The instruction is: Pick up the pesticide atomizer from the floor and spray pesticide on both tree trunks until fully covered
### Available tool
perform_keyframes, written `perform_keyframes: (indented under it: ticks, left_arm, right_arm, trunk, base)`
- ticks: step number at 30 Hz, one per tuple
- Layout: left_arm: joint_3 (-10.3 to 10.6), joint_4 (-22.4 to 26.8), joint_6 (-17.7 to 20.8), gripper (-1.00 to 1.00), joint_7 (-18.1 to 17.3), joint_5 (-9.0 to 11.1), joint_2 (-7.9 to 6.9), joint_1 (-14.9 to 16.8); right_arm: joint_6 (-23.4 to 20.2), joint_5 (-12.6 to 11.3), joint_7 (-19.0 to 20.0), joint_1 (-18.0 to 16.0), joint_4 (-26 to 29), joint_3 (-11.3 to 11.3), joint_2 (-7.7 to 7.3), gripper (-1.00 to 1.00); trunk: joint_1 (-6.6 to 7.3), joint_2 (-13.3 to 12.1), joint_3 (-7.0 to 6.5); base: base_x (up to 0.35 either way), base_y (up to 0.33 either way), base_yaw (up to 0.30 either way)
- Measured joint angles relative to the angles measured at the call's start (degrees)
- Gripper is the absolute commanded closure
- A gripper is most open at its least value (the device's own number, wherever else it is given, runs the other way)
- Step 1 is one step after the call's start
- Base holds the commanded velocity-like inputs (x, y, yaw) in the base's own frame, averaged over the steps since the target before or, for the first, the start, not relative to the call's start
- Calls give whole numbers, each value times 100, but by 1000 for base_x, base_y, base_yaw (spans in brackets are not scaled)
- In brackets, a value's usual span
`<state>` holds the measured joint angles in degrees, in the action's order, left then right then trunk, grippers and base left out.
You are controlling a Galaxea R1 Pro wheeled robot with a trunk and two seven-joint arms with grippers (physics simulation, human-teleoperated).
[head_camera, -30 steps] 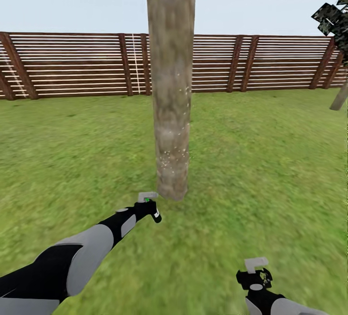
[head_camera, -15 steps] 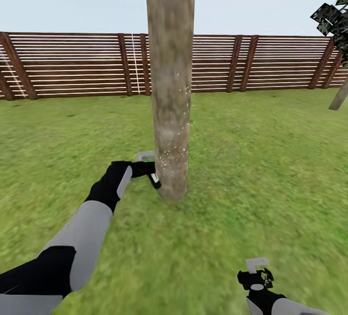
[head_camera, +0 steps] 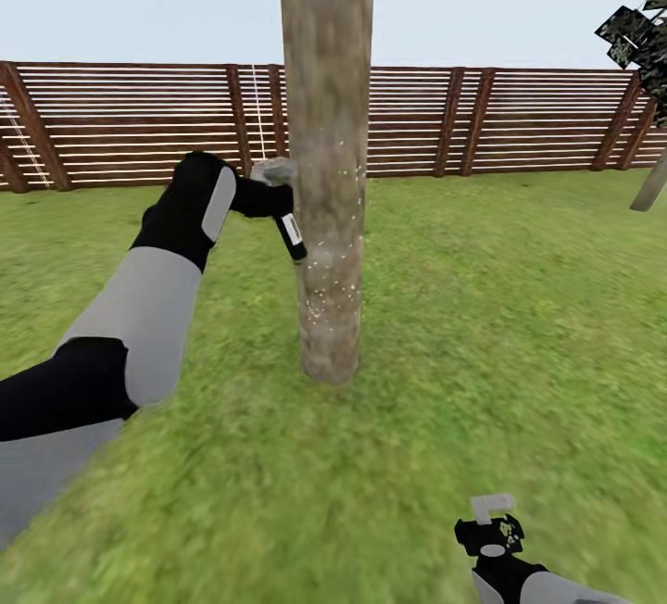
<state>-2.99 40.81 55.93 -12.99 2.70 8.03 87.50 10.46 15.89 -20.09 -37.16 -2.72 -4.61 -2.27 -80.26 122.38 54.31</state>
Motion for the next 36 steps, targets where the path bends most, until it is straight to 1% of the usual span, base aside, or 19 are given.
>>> perform_keyframes:
  ticks: [2, 5, 7, 10, 11, 12, 16, 19, 20, 21, 22, 24, 26, 27, 29, 31, 32, 33, 36]
  left_arm:
    - [1, -224, 7, 100, -3, 5, 0, 377]
    - [3, -580, 9, 100, -6, 7, 0, 832]
    - [1, -823, 15, 100, -10, 21, 1, 1284]
    - [-2, -911, 18, 100, -11, 18, 1, 1557]
    - [-6, -910, 16, 100, -14, 1, -3, 1759]
    - [-11, -909, 21, 100, -18, 44, -10, 1927]
    - [-24, -902, 26, 100, -18, 24, -24, 2358]
    - [-38, -890, 27, 100, -17, 21, -31, 2475]
    - [-51, -865, 26, 100, -16, 15, -47, 2498]
    - [-64, -786, 25, 100, -12, -8, -95, 2510]
    - [-69, -745, 24, 100, -9, -21, -165, 2514]
    - [-86, -714, 22, 100, -4, -53, -425, 2520]
    - [-108, -715, 27, 100, -9, -23, -572, 2521]
    - [-112, -719, 32, 100, -16, 12, -578, 2521]
    - [-131, -722, 37, 100, -17, 71, -422, 2521]
    - [-179, -729, 37, 100, -15, 90, -189, 2521]
    - [-192, -826, 33, 100, -19, 70, -105, 2520]
    - [-197, -942, 29, 100, -18, 30, -73, 2520]
    - [-253, -1246, 24, 100, -17, 26, -15, 2519]
  right_arm:
    - [0, 0, 2, 0, 0, 0, 0, -100]
    - [0, 0, 1, 0, 0, 0, 0, -100]
    - [-5, -2, 0, 0, 0, 0, 0, -100]
    - [-8, -1, 1, 0, 0, 0, 0, -100]
    - [-8, -2, 0, 0, 0, -1, 0, -100]
    - [-9, -2, 2, 0, 0, 0, 0, -100]
    - [-9, 0, 2, 0, 0, 0, 0, -100]
    - [-9, -2, 1, 0, 0, 0, -1, -100]
    - [-9, -1, 1, 0, 0, 0, -2, -100]
    - [-9, -2, 0, 0, 0, 0, -4, -100]
    - [-9, -1, 0, 0, 0, 0, -6, -100]
    - [-9, 0, 0, 0, 0, 0, -8, -100]
    - [-9, 0, 0, 0, 0, 0, -7, -100]
    - [-9, 0, 0, 0, 0, 0, -7, -100]
    - [-9, 0, 0, 0, 0, 0, -8, -100]
    - [-9, 0, 0, 0, 0, 0, -9, -100]
    - [-9, 0, 0, 0, 0, 0, -4, -100]
    - [-9, 0, 3, 0, 0, 0, -5, -100]
    - [-9, 0, 1, 0, 0, 0, -8, -100]
  trunk:
    - [0, 0, 0]
    - [0, 0, 0]
    - [1, 0, -1]
    - [0, 0, 0]
    - [-1, 0, 0]
    - [2, 0, -1]
    - [0, 0, 0]
    - [-1, 0, 1]
    - [0, 0, 1]
    - [0, 0, 0]
    - [-1, 0, 1]
    - [-1, 0, 1]
    - [-1, 0, 1]
    - [-1, 0, 1]
    - [-1, 0, 1]
    - [-1, 0, 1]
    - [-1, -1, 1]
    - [-1, -1, 1]
    - [-1, -1, 1]
  base:
    - [0, 0, 0]
    - [0, 0, 0]
    - [0, 0, 0]
    - [0, 0, 0]
    - [0, 0, 0]
    - [0, 0, 0]
    - [0, 0, 0]
    - [0, 0, 0]
    - [0, 0, 0]
    - [0, 0, 0]
    - [0, 0, 0]
    - [0, 0, 0]
    - [0, 0, 0]
    - [0, 0, 0]
    - [0, 0, 0]
    - [0, 0, 0]
    - [0, 0, 0]
    - [0, 0, 0]
    - [0, 0, 0]
